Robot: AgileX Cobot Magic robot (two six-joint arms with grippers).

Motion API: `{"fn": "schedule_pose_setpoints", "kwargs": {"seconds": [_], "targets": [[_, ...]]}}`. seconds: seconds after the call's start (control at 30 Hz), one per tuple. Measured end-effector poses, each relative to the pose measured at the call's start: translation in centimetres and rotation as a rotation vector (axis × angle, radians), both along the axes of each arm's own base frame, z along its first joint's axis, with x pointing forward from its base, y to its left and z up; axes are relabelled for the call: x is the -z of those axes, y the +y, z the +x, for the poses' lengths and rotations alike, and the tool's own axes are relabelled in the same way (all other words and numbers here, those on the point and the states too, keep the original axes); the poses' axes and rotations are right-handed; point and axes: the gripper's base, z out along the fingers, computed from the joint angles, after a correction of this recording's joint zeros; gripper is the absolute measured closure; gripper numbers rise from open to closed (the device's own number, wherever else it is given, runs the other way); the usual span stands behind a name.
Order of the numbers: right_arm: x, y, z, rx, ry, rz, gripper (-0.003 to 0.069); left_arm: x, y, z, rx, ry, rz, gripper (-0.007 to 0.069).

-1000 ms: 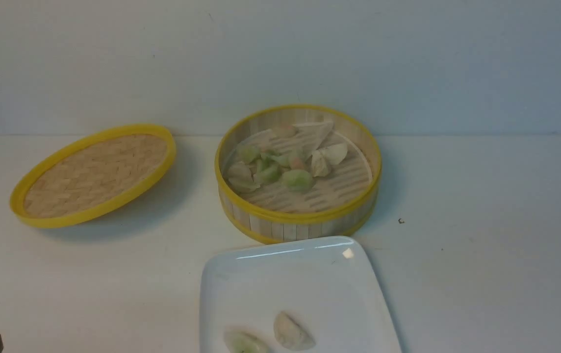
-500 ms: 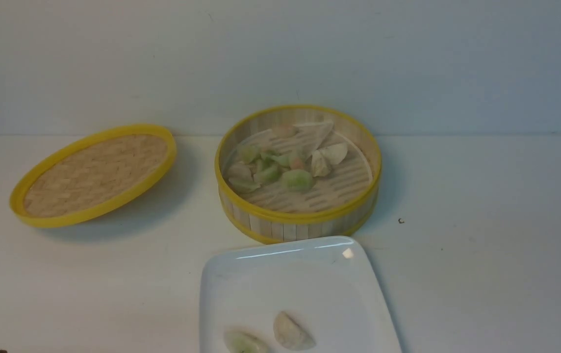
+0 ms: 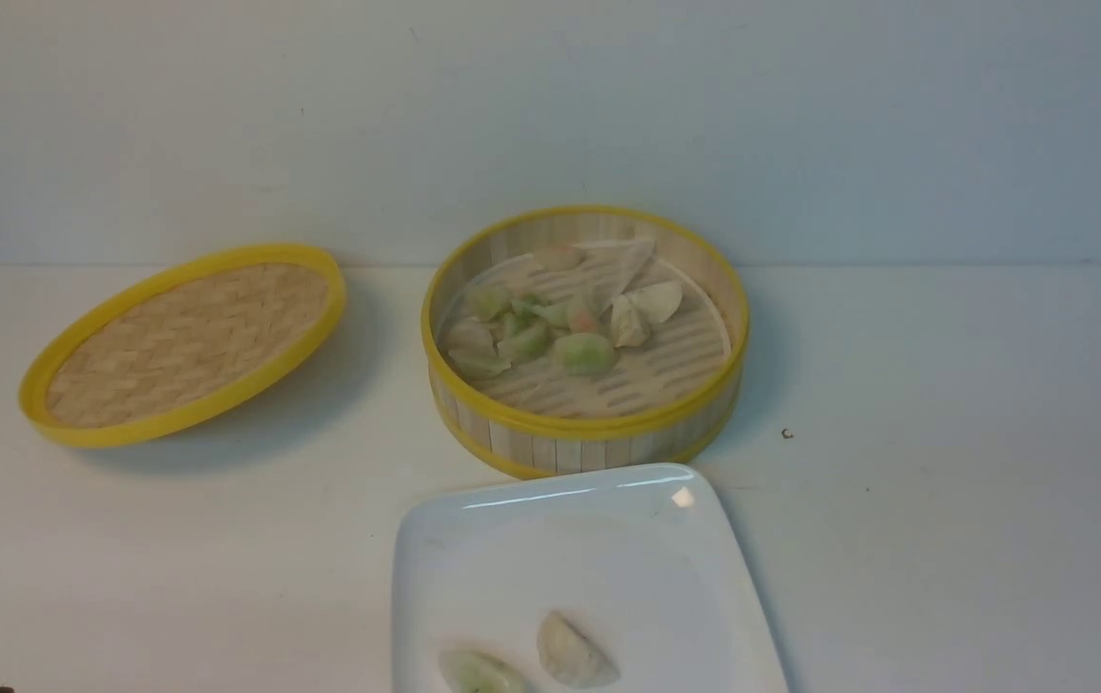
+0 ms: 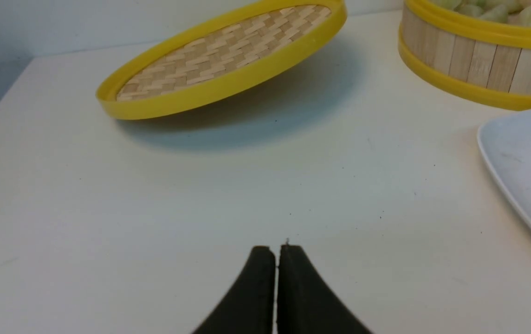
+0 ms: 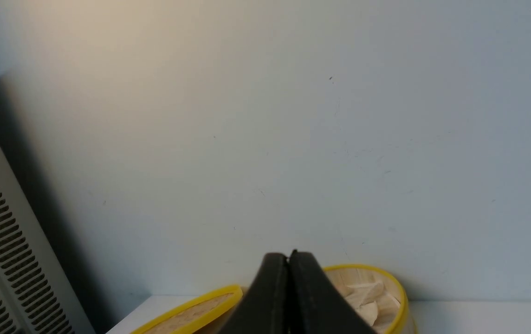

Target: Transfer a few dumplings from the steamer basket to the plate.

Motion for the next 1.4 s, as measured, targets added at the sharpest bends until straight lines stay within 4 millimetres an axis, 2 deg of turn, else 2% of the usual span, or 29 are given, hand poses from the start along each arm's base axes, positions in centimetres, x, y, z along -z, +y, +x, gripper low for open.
{"fn": "schedule_pose_setpoints", "kwargs": {"seconds": [0.17,0.3,0.5,0.73,0.8,0.83,0.87,0.97,1.07,1.13,1.27,1.4], "targets": [[0.1,0.1,0.0,-0.005,-0.008,-0.027,0.0673,0.0,0.0,0.0,0.0,0.0,0.0,0.0631],[0.7,1.4,-0.1,-0.102,-0.044,-0.107,0.0673,0.0,0.0,0.0,0.0,0.0,0.0,0.0631],[2.2,3.9,0.3,-0.219,-0.241,-0.212,0.0673,0.0,0.0,0.0,0.0,0.0,0.0,0.0631],[4.9,5.3,1.5,-0.215,-0.27,-0.241,0.0673,0.0,0.0,0.0,0.0,0.0,0.0,0.0631],[6.6,5.7,2.2,-0.147,-0.213,-0.257,0.0673,0.0,0.0,0.0,0.0,0.0,0.0,0.0631],[6.6,5.6,2.2,-0.137,-0.211,-0.258,0.0673,0.0,0.0,0.0,0.0,0.0,0.0,0.0631],[8.3,5.7,3.0,-0.045,-0.143,-0.27,0.0673,0.0,0.0,0.0,0.0,0.0,0.0,0.0631],[11.1,5.6,4.0,0.094,-0.029,-0.292,0.0673,0.0,0.0,0.0,0.0,0.0,0.0,0.0631],[14.9,4.8,5.0,0.281,0.108,-0.33,0.0673,0.0,0.0,0.0,0.0,0.0,0.0,0.0631],[16.2,4.3,5.3,0.363,0.179,-0.329,0.0673,0.0,0.0,0.0,0.0,0.0,0.0,0.0631],[17.2,3.6,5.2,0.477,0.283,-0.339,0.0673,0.0,0.0,0.0,0.0,0.0,0.0,0.0631],[17.2,3.5,5.2,0.496,0.293,-0.374,0.0673,0.0,0.0,0.0,0.0,0.0,-0.001,0.0631]]}}
